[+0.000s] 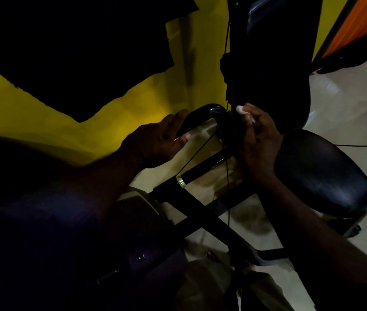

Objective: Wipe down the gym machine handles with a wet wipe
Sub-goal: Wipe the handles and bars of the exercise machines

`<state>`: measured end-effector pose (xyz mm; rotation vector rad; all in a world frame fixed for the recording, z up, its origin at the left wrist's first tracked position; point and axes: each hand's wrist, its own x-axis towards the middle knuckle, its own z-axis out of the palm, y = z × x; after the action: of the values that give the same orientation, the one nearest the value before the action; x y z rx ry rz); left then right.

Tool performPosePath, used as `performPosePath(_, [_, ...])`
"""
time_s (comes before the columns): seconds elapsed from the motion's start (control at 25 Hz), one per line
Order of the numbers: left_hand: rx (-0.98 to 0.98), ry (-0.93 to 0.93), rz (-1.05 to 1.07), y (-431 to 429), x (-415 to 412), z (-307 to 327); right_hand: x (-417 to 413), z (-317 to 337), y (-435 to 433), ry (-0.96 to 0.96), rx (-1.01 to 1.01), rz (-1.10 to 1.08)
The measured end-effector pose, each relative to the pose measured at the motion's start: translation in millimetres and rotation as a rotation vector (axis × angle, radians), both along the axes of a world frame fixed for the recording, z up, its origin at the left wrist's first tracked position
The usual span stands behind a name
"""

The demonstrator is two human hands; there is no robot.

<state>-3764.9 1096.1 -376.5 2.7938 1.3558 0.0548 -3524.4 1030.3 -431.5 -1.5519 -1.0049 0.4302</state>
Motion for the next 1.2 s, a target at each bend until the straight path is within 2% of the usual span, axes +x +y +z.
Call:
performPosePath(0.08, [-0.003,-0.005,-0.01,-1,0,0,-16,-4,14,0.096,-0.009,0.143])
performPosePath(0.2, [-0.015,-0.013,-0.008,-1,-1,-2,-19,-25,9,0.205,-0.036,0.206])
performPosePath(0.32, [-0.028,-0.014,0.017,0,0,1,0,-55,-25,0.276,-0.274,0.217])
performPosePath(0.4, [-0.042,-0.004,0.027,-2,1,2,8,-59,-32,0.448,-0.395,0.252])
performPosePath(0.52, [-0.047,-0.012,0.038,-2,3,5,13,-34,-1,0.715,-0.355,0.251])
performPosePath(0.6, [-0.052,-0.011,0.054,-3,4,5,16,-19,22,0.735,-0.313,0.361])
performPosePath(0.68, [-0.054,-0.006,0.075,-4,4,5,14,-25,23,0.621,-0.34,0.425])
performPosePath(0.76, [-0.055,-0.021,0.08,-2,4,5,10,-48,9,0.614,-0.44,0.325])
performPosePath(0.8, [-0.058,-0.03,0.08,-1,4,4,6,-60,0,0.764,-0.466,0.267])
performPosePath(0.92, [-0.062,-0.038,0.084,1,2,3,-31,-80,-31,1.46,-0.396,0.168])
performPosePath(1.0, [-0.058,-0.016,0.092,1,2,4,-70,-77,-46,1.677,-0.366,0.115])
performPosePath(1.08, [-0.061,0.012,0.098,0,2,4,-108,-68,-58,1.636,-0.416,0.15])
performPosePath(1.2, [-0.082,0.024,0.117,0,3,4,-119,-62,-66,1.416,-0.569,0.203])
